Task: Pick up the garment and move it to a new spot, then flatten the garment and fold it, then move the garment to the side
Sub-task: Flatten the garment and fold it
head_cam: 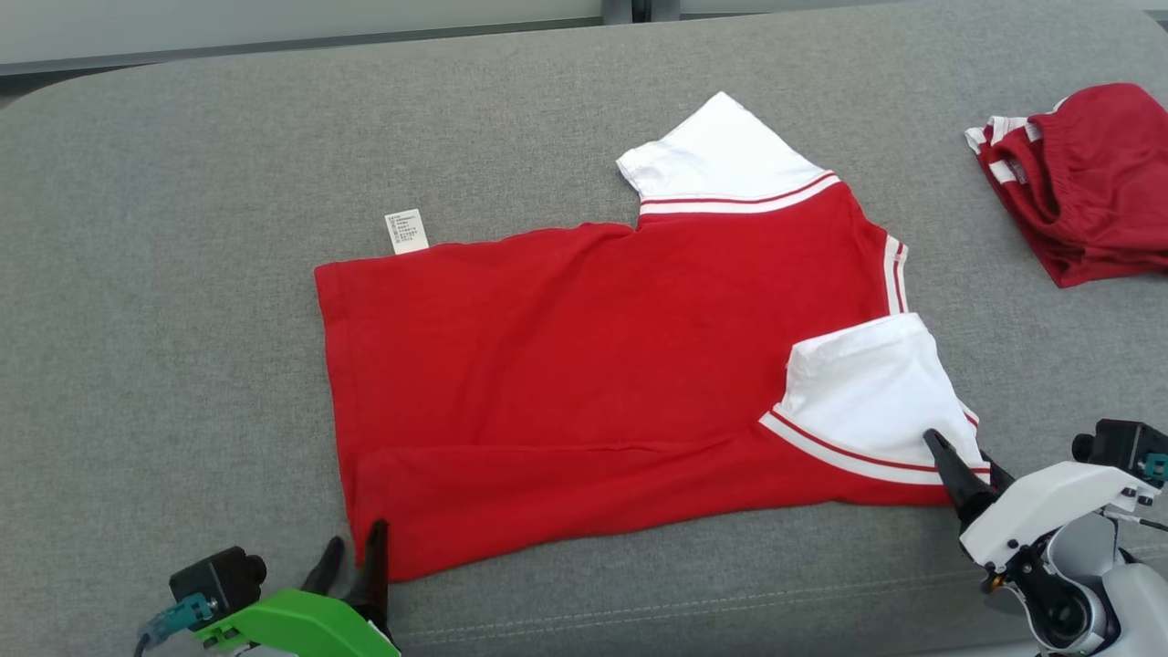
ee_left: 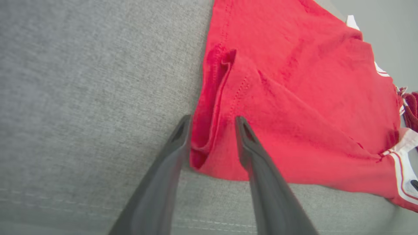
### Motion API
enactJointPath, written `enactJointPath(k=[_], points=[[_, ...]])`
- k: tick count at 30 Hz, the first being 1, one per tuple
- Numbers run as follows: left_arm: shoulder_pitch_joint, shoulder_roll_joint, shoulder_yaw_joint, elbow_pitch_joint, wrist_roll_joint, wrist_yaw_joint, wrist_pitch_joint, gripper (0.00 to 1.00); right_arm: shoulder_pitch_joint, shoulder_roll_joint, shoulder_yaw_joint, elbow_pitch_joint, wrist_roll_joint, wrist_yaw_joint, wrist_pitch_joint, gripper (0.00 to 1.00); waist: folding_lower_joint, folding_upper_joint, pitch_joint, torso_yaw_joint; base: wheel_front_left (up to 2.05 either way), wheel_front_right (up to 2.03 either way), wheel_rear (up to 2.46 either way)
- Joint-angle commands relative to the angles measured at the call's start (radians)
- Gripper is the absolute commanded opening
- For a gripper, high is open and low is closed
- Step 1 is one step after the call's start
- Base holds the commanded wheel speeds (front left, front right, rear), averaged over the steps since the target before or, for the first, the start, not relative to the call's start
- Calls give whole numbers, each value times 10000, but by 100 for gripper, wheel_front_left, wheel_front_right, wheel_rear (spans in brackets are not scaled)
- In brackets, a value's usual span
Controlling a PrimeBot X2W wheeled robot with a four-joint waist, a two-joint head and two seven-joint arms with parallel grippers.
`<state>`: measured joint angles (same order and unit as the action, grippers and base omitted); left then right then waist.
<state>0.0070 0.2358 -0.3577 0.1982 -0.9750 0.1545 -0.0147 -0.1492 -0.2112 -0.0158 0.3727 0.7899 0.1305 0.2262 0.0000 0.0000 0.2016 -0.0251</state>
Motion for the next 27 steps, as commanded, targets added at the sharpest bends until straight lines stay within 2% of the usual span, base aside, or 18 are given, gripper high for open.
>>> enactJointPath(k=[1, 6, 10, 14, 20, 27], points=[[-142, 330, -68, -97, 376, 106, 1, 100, 99, -187, -13, -47, 39, 0, -116, 100, 0, 0, -23, 26, 0, 0, 0], [-520, 1278, -283, -659, 1217, 174, 202, 100, 304, -639, -228, -470, -62, 1, -220, 100, 0, 0, -1, 39, 0, 0, 0], [-1329, 2094, -442, -1168, 1713, 65, 889, 100, 165, -1091, -231, -1251, -144, 1, -69, 100, 0, 0, 128, -46, 0, 0, 0], [-2519, 2667, -580, -1225, 2137, -103, 1644, 100, -207, -1515, -45, -2141, -182, 1, 124, 100, 0, 0, 430, -211, 0, 0, 0], [-4063, 2789, -797, -562, 2575, -238, 2151, 100, -688, -1707, 206, -2847, -89, 0, 286, 100, 0, 0, 1015, -410, 0, 0, 0], [-5768, 2485, -1040, 1069, 2923, -503, 2275, 100, -1114, -1727, 470, -3338, 103, 0, 334, 100, 0, 0, 1929, -613, 0, 0, 0]])
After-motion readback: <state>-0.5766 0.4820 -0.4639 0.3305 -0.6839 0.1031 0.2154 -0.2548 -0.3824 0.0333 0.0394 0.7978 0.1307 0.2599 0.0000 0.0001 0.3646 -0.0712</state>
